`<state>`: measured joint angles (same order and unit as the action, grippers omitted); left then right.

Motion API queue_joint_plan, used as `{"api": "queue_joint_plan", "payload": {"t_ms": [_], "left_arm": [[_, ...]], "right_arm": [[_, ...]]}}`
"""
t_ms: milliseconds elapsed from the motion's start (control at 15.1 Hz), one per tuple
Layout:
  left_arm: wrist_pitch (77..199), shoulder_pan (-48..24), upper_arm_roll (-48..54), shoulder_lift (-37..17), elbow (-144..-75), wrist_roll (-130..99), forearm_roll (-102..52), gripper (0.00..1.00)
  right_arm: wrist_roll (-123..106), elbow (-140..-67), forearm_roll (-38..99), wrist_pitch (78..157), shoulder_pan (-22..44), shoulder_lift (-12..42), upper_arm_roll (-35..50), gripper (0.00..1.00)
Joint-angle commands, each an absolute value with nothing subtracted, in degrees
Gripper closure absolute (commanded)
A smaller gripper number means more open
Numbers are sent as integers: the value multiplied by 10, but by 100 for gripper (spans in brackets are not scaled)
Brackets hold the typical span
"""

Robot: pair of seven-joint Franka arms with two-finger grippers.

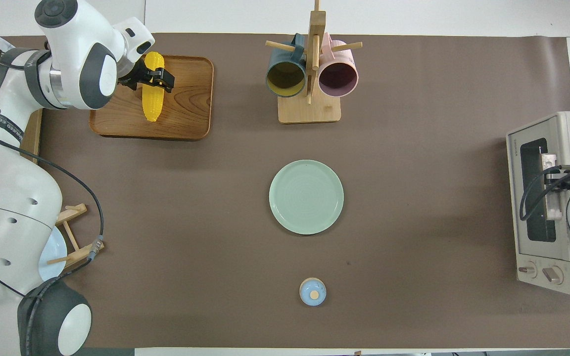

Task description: Put corn in oven

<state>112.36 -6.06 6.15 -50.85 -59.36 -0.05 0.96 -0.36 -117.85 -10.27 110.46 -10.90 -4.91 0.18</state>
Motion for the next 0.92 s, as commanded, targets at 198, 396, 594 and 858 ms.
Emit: {"api": "queue_joint_plan", "payload": {"t_ms": [198,396,594,858], "left_arm": [[1136,-69,54,-518,-588,4,40,40],[1125,-74,54,-516,-588,3,40,93],[1091,-76,55,-490,-589,-2,26,100],[1087,-80,56,-374,-691,-87,-6,100]], "right_arm": [[-16,-1244,-101,1178,-113,-42,8,100],[-12,-1246,-98,1184,-99,-30,8,100],[-12,-1247,-95,1199,-91,-14,9,100],[-11,-1248,-82,1233,-77,20,10,100]]}}
